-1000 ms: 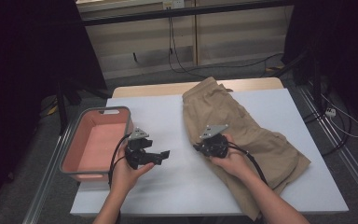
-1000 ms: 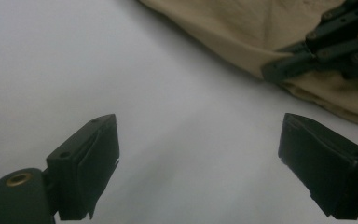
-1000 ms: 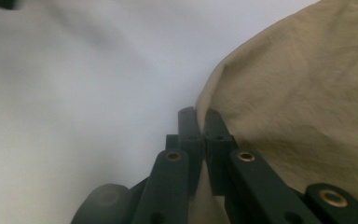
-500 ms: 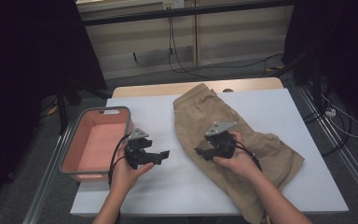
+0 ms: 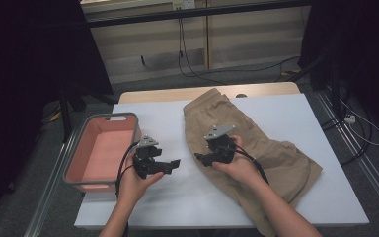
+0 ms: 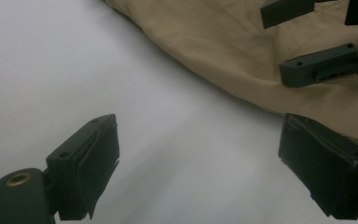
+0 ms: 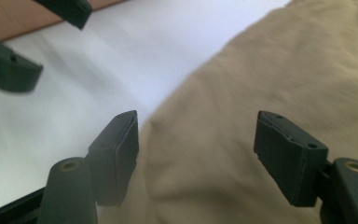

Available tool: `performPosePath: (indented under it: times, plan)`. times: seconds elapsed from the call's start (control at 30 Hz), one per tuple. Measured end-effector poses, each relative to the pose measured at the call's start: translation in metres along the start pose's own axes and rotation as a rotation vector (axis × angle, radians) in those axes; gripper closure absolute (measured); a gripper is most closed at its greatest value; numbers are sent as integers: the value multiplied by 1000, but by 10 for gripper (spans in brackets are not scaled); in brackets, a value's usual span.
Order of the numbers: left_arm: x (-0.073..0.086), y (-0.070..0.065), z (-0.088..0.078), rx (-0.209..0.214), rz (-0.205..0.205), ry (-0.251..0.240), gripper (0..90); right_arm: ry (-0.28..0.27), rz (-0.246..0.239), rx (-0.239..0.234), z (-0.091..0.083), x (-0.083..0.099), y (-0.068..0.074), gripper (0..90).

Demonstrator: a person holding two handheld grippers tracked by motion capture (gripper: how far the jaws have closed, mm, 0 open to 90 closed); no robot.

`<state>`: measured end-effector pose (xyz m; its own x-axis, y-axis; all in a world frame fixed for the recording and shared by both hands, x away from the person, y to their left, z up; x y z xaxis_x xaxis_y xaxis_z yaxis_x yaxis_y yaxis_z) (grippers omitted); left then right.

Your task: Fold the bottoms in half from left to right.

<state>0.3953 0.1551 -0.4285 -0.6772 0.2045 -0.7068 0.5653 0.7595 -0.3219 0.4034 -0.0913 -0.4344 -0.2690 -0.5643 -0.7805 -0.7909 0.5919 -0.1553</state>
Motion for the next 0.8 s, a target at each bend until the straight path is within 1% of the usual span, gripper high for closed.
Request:
performPosePath:
  times: [0.07, 0.13, 0.17, 0.23, 0.27, 0.33, 0.37, 0.4, 0.43, 0.47, 0.53, 0.63, 0.67, 0.73, 0.8]
  plan:
    - [0, 1, -1, -2, -9, 0, 121, 16, -11, -8, 9, -4, 3, 343]
    - [-1, 2, -3, -6, -7, -6, 120, 30, -13, -21, 17, -6, 6, 345]
    - [-1, 2, -3, -6, -10, -9, 120, 41, -16, -21, 22, -6, 8, 359]
    - [-2, 2, -4, -5, -17, -17, 117, 79, -38, 0, 30, -4, 11, 426]
    - [-2, 2, -5, -8, -19, -19, 116, 89, -38, -1, 34, -2, 12, 475]
    - [-2, 3, -6, -9, -17, -20, 116, 115, -53, -2, 40, 2, 12, 614]
    - [-2, 3, -6, -11, -17, -21, 116, 120, -44, -7, 41, 4, 12, 690]
    - [-3, 3, -7, -11, -17, -20, 116, 109, -24, -29, 41, 5, 11, 774]
    - [-3, 4, -7, -13, -18, -24, 116, 112, -30, -21, 41, 5, 10, 831]
    - [-3, 4, -7, -14, -19, -28, 116, 104, -32, -30, 40, 5, 9, 884]
    - [-4, 4, -8, -18, -21, -31, 116, 94, -45, -42, 39, 5, 10, 900]
    - [-5, 5, -10, -24, -23, -40, 117, 83, -60, -60, 38, 5, 14, 900]
    - [-6, 6, -11, -25, -24, -40, 117, 77, -72, -73, 37, 5, 16, 900]
    - [-6, 7, -11, -31, -28, -42, 117, 64, -77, -102, 35, 4, 22, 900]
    - [-7, 7, -12, -35, -33, -48, 117, 50, -108, -145, 32, 4, 31, 900]
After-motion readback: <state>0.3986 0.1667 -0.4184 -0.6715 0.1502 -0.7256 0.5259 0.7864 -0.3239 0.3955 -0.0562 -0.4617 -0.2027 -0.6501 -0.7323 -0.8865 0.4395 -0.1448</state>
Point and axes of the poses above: each handheld gripper's, and its own axes: z roughly forward along the jaws, x roughly out of its underside, y roughly to its left, the point moved 1 cm from there along z, roughly forward along the jaws, and after that the axes turned 11 degrees about -z, right-handed, at the moved point
